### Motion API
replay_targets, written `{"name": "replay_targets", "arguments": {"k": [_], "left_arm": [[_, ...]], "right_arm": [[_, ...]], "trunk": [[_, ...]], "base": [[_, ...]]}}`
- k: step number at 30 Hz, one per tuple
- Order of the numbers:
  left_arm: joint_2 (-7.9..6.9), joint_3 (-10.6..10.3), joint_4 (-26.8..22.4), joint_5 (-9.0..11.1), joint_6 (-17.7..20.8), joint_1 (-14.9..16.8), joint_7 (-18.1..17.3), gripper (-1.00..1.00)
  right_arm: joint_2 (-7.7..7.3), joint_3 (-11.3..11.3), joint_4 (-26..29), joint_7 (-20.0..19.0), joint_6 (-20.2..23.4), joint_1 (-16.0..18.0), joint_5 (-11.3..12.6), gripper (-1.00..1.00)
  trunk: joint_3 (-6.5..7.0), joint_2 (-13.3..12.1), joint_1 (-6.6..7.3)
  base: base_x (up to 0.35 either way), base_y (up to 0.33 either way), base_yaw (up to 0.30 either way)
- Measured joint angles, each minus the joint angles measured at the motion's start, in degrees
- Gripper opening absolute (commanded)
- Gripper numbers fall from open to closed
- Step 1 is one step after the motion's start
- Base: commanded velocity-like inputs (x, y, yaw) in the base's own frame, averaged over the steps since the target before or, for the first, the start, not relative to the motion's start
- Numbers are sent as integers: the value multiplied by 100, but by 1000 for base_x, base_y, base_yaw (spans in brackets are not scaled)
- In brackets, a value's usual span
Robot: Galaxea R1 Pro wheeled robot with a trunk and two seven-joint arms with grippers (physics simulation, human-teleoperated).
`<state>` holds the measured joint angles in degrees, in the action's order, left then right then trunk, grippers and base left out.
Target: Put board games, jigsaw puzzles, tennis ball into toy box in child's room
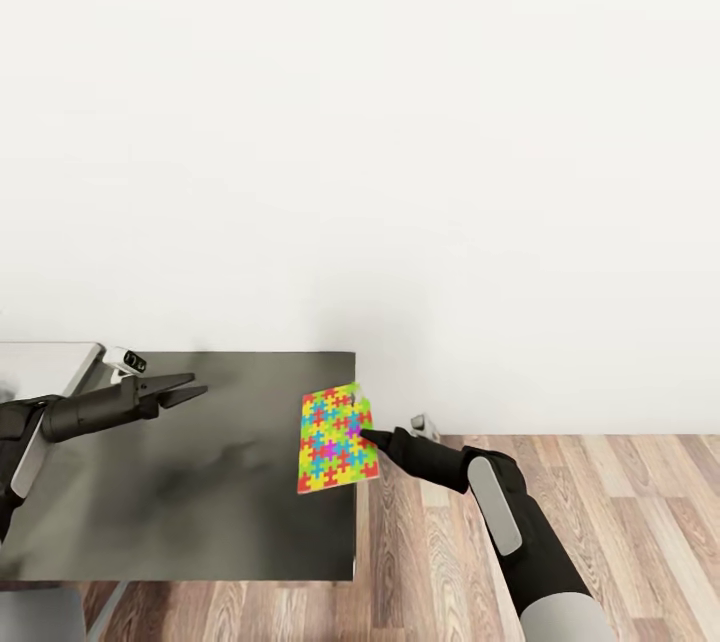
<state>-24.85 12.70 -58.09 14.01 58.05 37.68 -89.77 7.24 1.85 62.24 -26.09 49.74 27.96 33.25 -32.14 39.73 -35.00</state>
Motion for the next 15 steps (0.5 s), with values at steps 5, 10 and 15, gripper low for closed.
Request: {"name": "replay_targets", "arguments": {"k": [5, 10, 15], "left_arm": [[0, -14, 0, 6, 5, 0, 0, 100], [5, -28, 0, -8, 5, 8, 0, 100], [2, -28, 0, -12, 1, 14, 0, 100]], "right_arm": [[-7, 6, 6, -476, -36, -4, -20, -100], [-16, 18, 6, -563, -49, -5, -31, -100], [-35, 110, 6, -577, -51, -5, -23, -100]], "trunk": [[90, -201, 110], [180, -402, 220], [270, -603, 330]], "base": [[0, 0, 0], [0, 0, 0], [0, 0, 0]]}}
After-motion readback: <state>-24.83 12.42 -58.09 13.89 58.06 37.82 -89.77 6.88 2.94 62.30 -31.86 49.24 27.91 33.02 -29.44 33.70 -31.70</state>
